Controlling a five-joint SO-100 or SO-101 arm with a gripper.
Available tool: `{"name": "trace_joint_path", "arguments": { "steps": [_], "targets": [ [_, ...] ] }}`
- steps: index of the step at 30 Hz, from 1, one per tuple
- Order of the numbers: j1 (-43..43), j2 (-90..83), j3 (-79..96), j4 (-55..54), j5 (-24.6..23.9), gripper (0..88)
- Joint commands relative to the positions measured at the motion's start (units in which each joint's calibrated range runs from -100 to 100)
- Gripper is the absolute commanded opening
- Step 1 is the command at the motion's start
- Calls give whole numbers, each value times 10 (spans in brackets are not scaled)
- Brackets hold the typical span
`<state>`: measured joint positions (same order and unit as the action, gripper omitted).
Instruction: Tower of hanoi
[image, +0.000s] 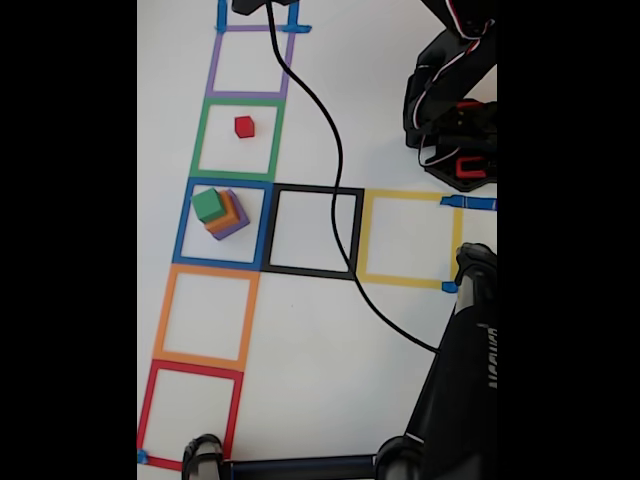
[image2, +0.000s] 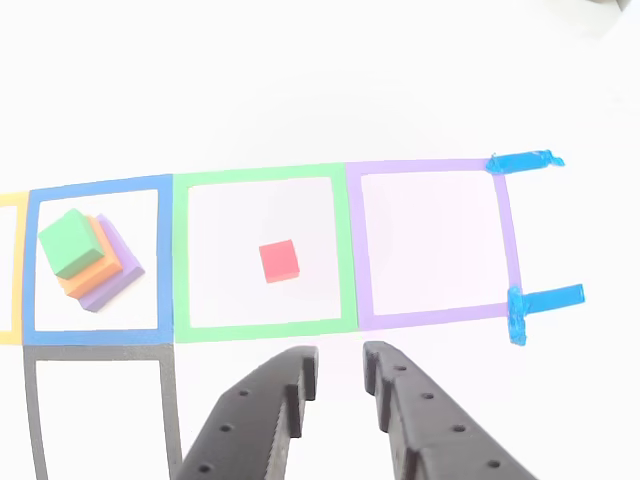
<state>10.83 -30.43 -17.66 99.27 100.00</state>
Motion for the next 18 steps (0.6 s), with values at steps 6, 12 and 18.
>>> {"name": "trace_joint_path", "arguments": {
  "steps": [6, 12, 18],
  "targets": [
    [75, -126, 268, -123, 0, 143],
    [89, -190, 563, -411, 0, 248],
    [86, -163, 734, -661, 0, 289]
  ]
}}
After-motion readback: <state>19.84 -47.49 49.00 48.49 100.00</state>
